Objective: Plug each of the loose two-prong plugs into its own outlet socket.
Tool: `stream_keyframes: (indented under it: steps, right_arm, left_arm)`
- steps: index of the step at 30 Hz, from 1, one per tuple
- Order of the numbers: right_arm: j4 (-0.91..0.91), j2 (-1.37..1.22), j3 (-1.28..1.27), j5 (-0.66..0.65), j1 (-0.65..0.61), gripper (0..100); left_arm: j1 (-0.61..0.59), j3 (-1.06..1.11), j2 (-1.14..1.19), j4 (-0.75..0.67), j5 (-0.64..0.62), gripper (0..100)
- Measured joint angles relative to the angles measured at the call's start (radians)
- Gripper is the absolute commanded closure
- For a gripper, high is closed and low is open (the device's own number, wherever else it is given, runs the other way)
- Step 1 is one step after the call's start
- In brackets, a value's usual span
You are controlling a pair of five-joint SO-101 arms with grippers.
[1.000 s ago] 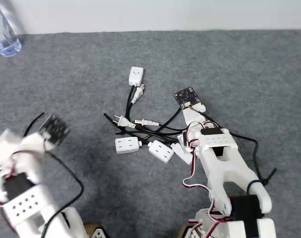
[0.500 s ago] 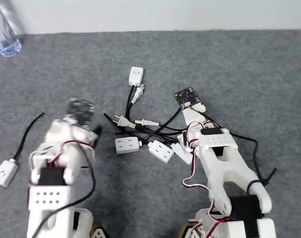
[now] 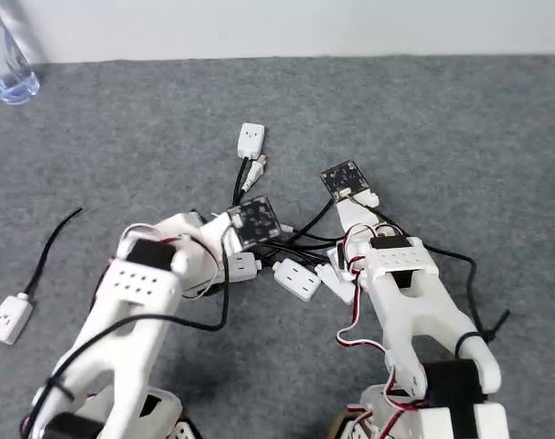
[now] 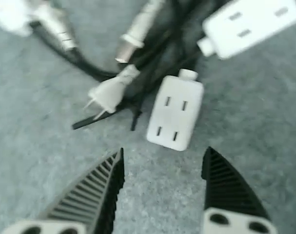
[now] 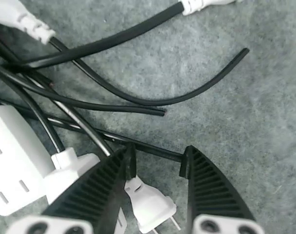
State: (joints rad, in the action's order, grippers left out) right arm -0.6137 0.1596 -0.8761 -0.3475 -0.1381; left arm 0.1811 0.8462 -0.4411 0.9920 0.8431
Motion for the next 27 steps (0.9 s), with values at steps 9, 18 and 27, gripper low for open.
stream_keyframes:
  steps: [9,18,27]
  right_arm:
    - [0.0,0.0,0.0,-0.032,-0.002,84.3]
    - [0.0,0.0,0.0,-0.037,-0.005,84.3]
    - [0.0,0.0,0.0,-0.038,-0.005,84.3]
  left_arm:
    - [0.005,-0.017,0.135,-0.02,0.193,76]
    - [0.009,-0.018,0.244,-0.176,0.232,76]
    - [0.087,-0.032,0.301,-0.184,0.232,76]
